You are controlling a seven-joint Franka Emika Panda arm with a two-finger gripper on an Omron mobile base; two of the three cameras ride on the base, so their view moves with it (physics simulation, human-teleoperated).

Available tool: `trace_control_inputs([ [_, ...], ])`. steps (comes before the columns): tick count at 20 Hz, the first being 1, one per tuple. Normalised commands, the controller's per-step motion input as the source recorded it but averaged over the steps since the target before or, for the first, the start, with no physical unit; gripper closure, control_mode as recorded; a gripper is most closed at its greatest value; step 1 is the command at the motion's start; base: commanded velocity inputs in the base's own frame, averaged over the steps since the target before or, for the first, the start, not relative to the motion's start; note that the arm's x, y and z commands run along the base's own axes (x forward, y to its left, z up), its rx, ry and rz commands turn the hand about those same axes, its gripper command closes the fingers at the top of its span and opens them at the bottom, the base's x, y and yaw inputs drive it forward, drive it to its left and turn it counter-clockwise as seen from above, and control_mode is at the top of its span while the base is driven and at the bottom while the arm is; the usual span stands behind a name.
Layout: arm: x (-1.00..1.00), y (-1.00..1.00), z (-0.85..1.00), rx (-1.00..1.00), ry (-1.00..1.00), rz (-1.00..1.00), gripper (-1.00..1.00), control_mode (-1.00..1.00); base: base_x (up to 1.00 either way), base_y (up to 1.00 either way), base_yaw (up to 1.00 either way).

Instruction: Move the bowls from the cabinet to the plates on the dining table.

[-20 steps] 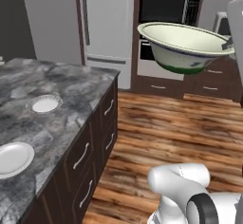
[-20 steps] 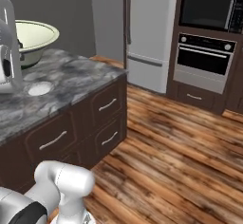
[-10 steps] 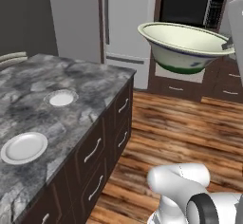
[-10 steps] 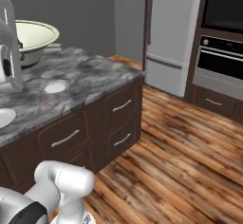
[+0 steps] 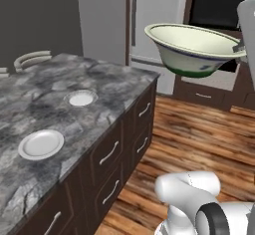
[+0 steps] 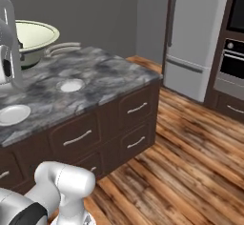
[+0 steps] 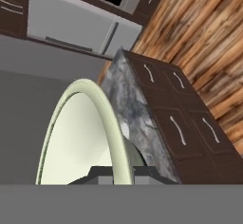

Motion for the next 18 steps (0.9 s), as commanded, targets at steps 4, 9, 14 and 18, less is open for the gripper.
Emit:
trace_control_inputs([
  [4, 0.00, 0.00, 0.00, 0.00, 0.00, 0.00, 1.00, 1.00, 0.00, 0.00, 0.25],
  [9, 0.00, 0.00, 0.00, 0.00, 0.00, 0.00, 1.00, 1.00, 0.00, 0.00, 0.25],
  [14, 0.00, 0.00, 0.00, 0.00, 0.00, 0.00, 1.00, 1.00, 0.00, 0.00, 0.25],
  [18, 0.00, 0.00, 0.00, 0.00, 0.00, 0.00, 1.00, 1.00, 0.00, 0.00, 0.25],
])
